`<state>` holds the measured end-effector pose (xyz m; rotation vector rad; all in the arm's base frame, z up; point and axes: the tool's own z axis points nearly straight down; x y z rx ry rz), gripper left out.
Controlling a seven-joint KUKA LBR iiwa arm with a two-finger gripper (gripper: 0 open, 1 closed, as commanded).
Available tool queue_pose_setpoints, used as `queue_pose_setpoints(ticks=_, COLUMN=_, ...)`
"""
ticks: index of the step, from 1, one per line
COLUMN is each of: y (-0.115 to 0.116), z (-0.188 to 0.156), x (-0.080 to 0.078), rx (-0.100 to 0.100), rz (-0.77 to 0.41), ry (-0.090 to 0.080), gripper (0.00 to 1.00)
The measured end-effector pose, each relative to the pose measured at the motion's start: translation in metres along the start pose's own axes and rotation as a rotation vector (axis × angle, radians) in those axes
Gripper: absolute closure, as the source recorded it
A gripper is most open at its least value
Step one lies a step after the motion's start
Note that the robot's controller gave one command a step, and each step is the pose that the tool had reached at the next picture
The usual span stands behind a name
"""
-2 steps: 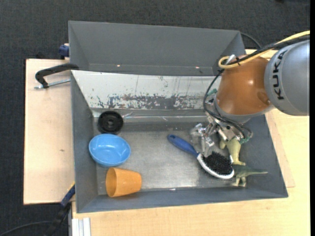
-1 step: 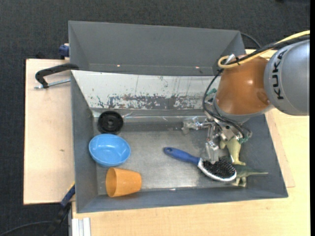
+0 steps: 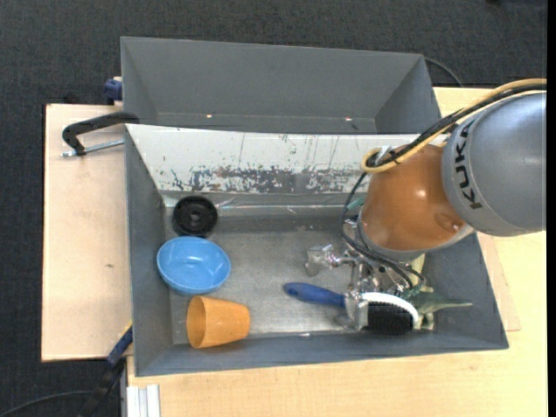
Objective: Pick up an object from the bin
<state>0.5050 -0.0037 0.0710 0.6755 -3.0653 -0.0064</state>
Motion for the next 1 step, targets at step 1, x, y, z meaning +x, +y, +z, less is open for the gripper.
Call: queue_pose_setpoints(ticks=1, y=-0.0027, z=0.0003, x=0.0001, rx=0.003, rz=0.003, ry=-0.001, gripper=1.00)
